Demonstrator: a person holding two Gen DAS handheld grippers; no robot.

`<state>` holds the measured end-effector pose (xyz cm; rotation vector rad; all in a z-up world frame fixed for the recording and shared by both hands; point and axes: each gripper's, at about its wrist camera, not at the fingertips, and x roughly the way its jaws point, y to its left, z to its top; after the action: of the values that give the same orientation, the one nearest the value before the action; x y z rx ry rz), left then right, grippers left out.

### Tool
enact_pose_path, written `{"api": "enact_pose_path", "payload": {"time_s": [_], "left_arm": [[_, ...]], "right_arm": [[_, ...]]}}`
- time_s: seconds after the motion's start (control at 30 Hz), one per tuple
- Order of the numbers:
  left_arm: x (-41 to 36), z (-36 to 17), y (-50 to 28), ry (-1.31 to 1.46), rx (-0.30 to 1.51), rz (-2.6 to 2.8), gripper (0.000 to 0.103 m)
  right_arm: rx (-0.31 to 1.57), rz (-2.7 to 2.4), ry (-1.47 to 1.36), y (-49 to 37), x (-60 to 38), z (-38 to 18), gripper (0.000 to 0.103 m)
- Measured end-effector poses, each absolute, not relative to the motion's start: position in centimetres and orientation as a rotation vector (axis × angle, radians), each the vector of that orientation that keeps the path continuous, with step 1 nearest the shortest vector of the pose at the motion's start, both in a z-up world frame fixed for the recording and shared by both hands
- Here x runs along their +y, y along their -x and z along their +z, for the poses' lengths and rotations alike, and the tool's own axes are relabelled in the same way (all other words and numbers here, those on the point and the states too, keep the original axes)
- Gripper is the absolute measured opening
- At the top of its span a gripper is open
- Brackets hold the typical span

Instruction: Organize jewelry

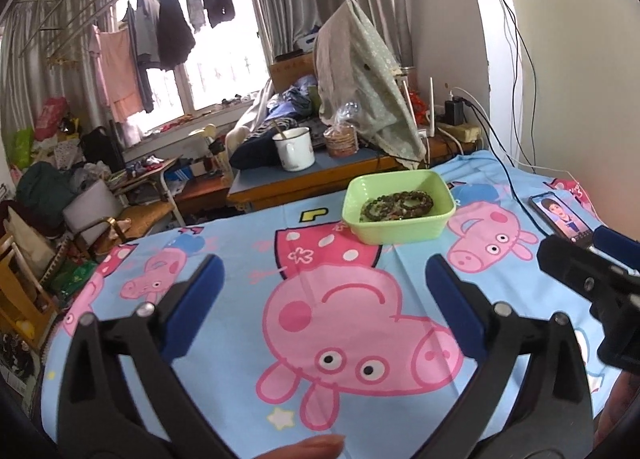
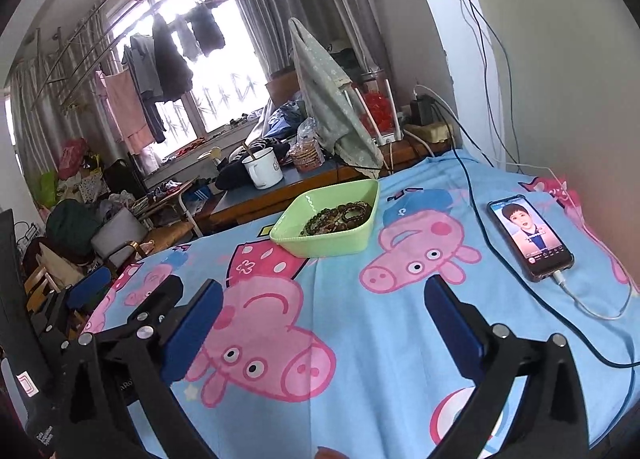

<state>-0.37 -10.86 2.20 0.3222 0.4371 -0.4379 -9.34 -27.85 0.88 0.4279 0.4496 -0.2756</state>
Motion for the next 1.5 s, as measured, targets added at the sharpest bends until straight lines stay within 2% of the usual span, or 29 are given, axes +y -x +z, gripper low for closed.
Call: {"api": "enact_pose_path", "payload": {"time_s": [1.5], "left_arm": [[-10.3,0.5,-1.7,-0.283,0.516,-0.417,0.097]], "right_arm": [[0.496,-0.282,-0.381,7.8,-27.6,-0.5,0.075]]}}
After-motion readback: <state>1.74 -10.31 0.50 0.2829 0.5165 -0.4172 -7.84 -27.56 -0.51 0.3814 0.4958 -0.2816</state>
